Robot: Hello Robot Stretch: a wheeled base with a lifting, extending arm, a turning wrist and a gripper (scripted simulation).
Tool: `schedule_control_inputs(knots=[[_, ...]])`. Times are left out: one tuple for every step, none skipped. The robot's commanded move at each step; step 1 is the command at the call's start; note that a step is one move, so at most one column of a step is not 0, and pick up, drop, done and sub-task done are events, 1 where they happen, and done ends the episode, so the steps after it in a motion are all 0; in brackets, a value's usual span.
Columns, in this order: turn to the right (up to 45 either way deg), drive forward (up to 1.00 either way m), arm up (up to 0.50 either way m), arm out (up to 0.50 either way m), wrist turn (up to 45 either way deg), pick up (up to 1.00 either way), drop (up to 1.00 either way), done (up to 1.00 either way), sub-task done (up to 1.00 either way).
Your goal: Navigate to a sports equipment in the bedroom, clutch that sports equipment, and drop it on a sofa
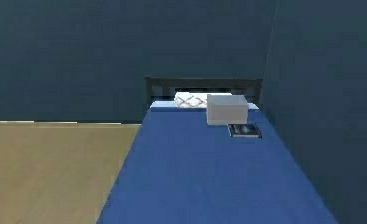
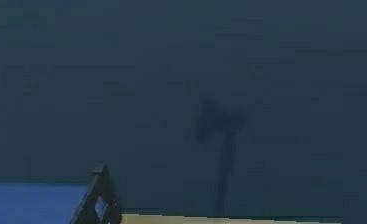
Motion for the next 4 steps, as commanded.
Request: schedule_control_inputs(knots=[[-45.0,0.00,0.00,0.00,0.0,0.00,0.00,0.00,0.00],[-45.0,0.00,0.00,0.00,0.0,0.00,0.00,0.00,0.00],[-12.0,0.00,0.00,0.00,0.0,0.00,0.00,0.00,0.00],[0.0,0.00,0.50,0.00,0.0,0.00,0.00,0.00,0.00]])
